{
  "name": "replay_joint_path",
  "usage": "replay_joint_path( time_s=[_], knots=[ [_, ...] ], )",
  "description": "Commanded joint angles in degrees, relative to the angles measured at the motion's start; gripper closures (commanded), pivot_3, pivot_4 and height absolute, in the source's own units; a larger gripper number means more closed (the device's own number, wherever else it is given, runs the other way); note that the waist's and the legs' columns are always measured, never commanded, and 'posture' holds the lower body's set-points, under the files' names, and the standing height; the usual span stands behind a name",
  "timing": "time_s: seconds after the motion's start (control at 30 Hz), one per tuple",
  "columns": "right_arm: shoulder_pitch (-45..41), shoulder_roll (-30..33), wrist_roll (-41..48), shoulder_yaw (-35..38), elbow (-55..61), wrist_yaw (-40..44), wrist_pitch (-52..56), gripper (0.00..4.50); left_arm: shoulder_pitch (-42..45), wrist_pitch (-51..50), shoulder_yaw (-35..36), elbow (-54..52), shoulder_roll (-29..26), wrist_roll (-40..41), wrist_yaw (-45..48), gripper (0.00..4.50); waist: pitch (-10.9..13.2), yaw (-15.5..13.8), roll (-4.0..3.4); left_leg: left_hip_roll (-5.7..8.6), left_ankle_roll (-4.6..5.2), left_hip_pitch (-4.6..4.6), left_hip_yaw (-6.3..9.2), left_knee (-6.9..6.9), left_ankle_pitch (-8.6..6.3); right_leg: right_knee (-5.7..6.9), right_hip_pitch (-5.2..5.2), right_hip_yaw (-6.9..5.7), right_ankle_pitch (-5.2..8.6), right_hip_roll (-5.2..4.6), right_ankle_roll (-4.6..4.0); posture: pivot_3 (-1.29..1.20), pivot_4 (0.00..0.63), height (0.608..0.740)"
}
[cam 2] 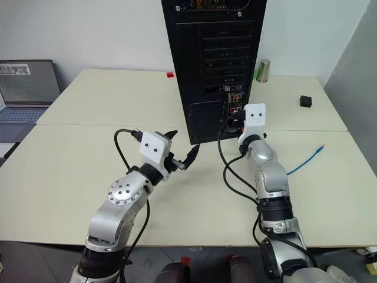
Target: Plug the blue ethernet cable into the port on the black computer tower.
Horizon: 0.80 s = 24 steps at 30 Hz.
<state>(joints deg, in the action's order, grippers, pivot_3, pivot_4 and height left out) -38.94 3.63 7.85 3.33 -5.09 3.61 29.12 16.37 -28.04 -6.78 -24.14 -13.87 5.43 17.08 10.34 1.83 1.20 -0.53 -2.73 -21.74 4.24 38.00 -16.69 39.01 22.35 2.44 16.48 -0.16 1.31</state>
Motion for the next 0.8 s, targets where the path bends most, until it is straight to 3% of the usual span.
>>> replay_joint_path(
  time_s=[0.03, 0.8],
  knots=[
    [-1.8, -0.3, 0.7, -0.1, 3.8, 0.3, 0.2, 4.5, 0.2, 1.6, 0.5, -1.5, -0.2, 0.0, 0.3, 0.27, 0.0, 0.0, 0.0, 0.0, 0.0, 0.0, 0.0, 0.0, 0.0, 0.0, 0.0, 0.0, 0.0, 0.0, 0.0, 0.0, 0.15, 0.74],
    [-1.7, -1.7, 0.7, 0.3, 2.9, -0.1, 1.6, 4.5, -0.2, 1.6, 0.5, -1.6, -0.1, -0.1, -0.1, 0.27, 0.0, 0.1, 0.0, -0.01, 0.0, 0.0, 0.0, 0.0, 0.0, 0.0, 0.01, 0.0, 0.0, 0.0, 0.0, 0.0, 0.15, 0.74]
  ],
)
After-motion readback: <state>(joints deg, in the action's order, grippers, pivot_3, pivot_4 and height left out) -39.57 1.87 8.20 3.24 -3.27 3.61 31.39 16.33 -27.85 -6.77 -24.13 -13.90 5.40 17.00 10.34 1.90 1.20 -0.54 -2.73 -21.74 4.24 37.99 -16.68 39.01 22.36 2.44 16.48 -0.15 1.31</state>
